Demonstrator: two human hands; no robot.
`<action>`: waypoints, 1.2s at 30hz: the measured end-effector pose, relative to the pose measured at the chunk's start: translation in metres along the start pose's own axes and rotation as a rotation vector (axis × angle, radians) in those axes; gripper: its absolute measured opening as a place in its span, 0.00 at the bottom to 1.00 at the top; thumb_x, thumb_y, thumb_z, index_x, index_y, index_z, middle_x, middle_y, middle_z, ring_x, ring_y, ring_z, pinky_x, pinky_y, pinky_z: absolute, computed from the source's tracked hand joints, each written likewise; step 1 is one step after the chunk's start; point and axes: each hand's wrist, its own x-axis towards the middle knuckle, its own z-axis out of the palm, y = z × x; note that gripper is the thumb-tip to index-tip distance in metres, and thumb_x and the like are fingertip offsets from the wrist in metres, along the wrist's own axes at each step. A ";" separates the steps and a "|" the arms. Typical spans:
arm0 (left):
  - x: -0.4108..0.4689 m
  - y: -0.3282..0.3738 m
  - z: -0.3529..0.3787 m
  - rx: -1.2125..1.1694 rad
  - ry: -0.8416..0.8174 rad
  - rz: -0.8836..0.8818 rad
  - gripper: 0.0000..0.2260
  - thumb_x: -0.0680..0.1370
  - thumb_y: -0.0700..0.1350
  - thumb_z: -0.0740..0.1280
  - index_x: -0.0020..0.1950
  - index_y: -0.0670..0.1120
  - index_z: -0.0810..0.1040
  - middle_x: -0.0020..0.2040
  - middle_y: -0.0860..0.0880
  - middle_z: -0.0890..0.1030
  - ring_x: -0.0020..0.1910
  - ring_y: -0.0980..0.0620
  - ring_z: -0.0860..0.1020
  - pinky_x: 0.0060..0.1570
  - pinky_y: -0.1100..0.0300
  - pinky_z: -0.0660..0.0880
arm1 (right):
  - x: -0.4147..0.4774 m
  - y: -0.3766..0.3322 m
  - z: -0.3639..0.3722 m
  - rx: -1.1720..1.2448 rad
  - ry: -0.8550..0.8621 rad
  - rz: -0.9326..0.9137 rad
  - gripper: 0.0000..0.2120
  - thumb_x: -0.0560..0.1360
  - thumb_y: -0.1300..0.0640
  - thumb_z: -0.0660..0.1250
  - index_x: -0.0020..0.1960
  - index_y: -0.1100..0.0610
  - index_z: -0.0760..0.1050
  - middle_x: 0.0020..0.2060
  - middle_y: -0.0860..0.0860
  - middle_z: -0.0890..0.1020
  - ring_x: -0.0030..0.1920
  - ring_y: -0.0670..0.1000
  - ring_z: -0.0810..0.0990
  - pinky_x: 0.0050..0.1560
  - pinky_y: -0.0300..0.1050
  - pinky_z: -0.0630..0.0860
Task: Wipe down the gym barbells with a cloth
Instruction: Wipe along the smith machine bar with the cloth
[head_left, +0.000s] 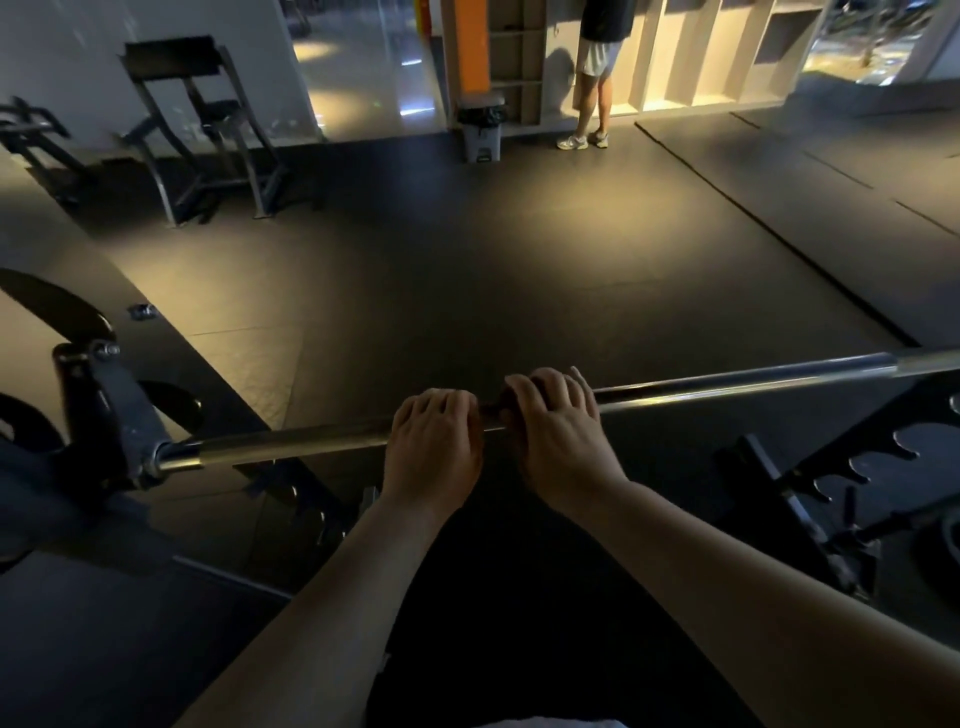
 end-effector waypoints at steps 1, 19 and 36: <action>-0.003 -0.005 -0.001 0.021 0.028 -0.010 0.06 0.81 0.49 0.61 0.55 0.51 0.75 0.55 0.52 0.79 0.61 0.52 0.76 0.68 0.55 0.66 | 0.000 0.007 -0.001 -0.026 0.029 -0.024 0.28 0.81 0.46 0.61 0.78 0.52 0.61 0.72 0.54 0.68 0.76 0.56 0.64 0.81 0.58 0.49; -0.010 -0.025 0.007 0.136 0.140 -0.015 0.07 0.79 0.52 0.65 0.50 0.49 0.75 0.50 0.48 0.81 0.52 0.46 0.80 0.58 0.49 0.72 | 0.011 -0.029 0.008 -0.039 -0.011 -0.084 0.27 0.84 0.48 0.58 0.80 0.52 0.58 0.76 0.55 0.63 0.78 0.57 0.60 0.79 0.54 0.43; 0.013 0.053 0.022 0.015 0.040 0.002 0.12 0.81 0.51 0.57 0.57 0.51 0.77 0.54 0.53 0.80 0.58 0.53 0.77 0.69 0.48 0.67 | -0.016 0.085 -0.005 -0.089 0.228 -0.008 0.20 0.84 0.46 0.56 0.72 0.51 0.71 0.66 0.53 0.75 0.70 0.55 0.72 0.79 0.59 0.58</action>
